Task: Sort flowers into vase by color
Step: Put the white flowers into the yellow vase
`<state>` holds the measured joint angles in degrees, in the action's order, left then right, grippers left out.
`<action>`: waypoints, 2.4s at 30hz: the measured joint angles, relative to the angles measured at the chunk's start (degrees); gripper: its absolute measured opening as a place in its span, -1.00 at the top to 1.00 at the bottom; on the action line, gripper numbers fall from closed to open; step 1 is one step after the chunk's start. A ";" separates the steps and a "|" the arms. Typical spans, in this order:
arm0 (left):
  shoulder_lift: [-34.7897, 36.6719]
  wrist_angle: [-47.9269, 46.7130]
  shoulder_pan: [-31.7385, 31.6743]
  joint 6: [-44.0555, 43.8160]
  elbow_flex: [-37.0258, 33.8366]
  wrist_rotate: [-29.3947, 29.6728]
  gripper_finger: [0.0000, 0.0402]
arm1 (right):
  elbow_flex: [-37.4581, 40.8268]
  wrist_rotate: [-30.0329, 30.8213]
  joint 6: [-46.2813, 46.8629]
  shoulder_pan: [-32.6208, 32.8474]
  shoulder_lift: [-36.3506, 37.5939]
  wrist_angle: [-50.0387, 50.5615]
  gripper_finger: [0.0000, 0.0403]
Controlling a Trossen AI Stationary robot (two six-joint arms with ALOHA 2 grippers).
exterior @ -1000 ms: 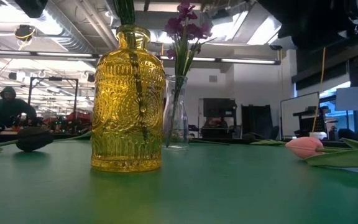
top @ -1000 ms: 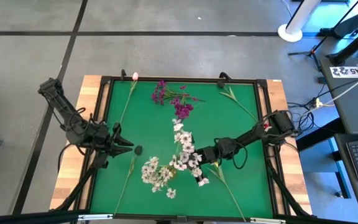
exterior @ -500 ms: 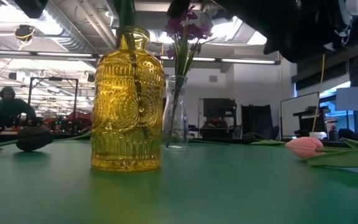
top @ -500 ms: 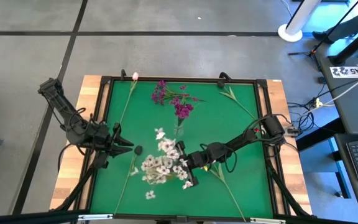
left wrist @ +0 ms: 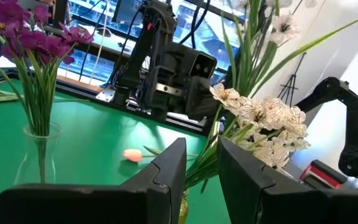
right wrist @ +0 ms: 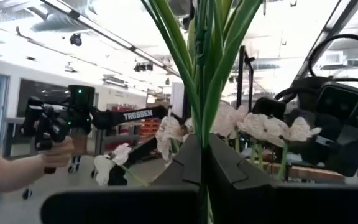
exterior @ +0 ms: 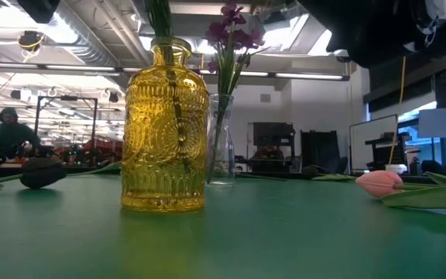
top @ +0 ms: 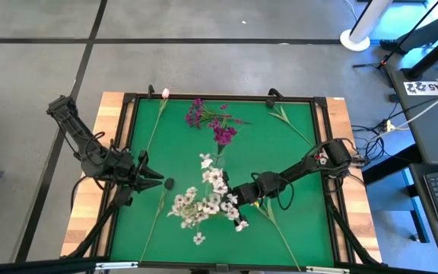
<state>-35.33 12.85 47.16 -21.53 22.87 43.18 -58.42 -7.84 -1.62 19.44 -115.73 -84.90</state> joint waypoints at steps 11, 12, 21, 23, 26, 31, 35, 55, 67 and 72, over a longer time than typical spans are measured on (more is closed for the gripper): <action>-0.02 -0.73 0.00 -0.62 0.00 0.00 0.57 | 0.00 0.75 -2.87 0.02 6.56 16.53 0.98; -0.02 -0.73 0.00 -0.62 0.00 0.00 0.57 | -0.01 1.21 -3.42 0.02 7.09 17.64 0.98; -0.02 -0.80 0.00 -0.88 0.00 0.00 0.57 | -0.06 2.34 -6.39 0.02 11.66 24.84 0.98; -0.02 -0.80 0.00 -0.89 0.00 0.00 0.57 | -0.05 2.66 -6.44 0.02 11.66 25.77 0.98; -0.04 -0.80 0.00 -0.89 0.00 0.00 0.57 | -0.04 3.93 -7.26 0.02 11.66 26.77 0.98; -0.07 -0.80 0.00 -0.89 0.00 0.00 0.57 | -0.02 4.84 -8.12 0.02 11.64 27.02 0.98; -0.07 -0.80 0.02 -0.89 0.00 0.00 0.57 | -0.04 4.86 -9.07 0.02 11.22 25.59 0.98; -0.35 -1.12 0.02 -1.02 0.00 0.00 0.57 | 0.02 6.84 -5.33 0.02 5.12 23.69 0.99; -0.35 -1.51 0.02 -1.50 0.00 0.00 0.57 | 0.00 9.80 -1.58 0.02 5.12 35.81 0.99; -0.35 -1.78 0.02 -1.99 0.00 0.00 0.57 | 0.00 9.80 -1.28 0.02 5.18 37.55 0.97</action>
<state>-35.68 11.07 47.18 -23.51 22.87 43.18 -58.42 1.96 -2.90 19.46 -110.55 -47.34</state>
